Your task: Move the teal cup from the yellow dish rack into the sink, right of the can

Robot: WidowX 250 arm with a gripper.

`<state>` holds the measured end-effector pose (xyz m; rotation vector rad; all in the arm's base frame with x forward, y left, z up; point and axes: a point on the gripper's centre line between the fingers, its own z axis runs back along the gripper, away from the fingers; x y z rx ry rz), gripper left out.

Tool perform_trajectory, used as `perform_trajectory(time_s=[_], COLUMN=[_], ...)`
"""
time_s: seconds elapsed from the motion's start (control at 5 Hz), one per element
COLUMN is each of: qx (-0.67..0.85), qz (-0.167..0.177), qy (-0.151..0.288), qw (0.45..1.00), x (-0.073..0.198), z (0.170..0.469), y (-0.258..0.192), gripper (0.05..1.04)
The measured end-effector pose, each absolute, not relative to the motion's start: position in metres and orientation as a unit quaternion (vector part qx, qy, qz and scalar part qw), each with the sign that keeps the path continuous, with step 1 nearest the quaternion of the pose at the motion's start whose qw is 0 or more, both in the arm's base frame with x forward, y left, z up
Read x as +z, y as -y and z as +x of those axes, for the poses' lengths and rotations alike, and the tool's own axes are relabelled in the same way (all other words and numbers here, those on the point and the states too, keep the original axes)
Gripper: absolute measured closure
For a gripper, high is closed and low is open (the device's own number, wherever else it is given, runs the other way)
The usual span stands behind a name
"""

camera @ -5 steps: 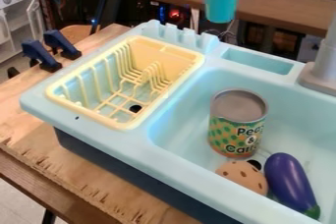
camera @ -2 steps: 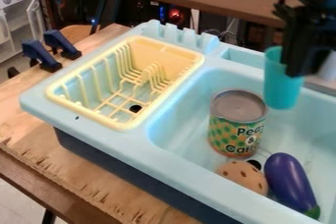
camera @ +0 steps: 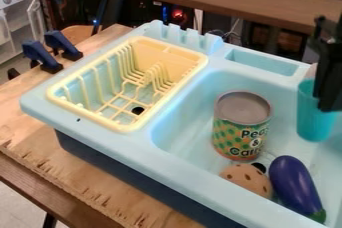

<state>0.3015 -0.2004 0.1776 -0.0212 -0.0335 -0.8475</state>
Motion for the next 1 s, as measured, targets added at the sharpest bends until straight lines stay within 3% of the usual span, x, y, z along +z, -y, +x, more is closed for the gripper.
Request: perform_trajectory(time_s=[0.4,0.6,0.8,1.0], qx=[-0.430,-0.431,-0.431,-0.435], qz=[-0.017,-0.015,-0.013,-0.011], qy=[0.037,0.047,0.042,0.039], qw=[0.902,0.901,0.901,0.900], x=[0.139,0.138,0.135,0.134], z=[0.334,0.337,0.335,0.332], y=[0.196,0.197,0.198,0.203], gripper=[0.992,0.959,0.758,0.457])
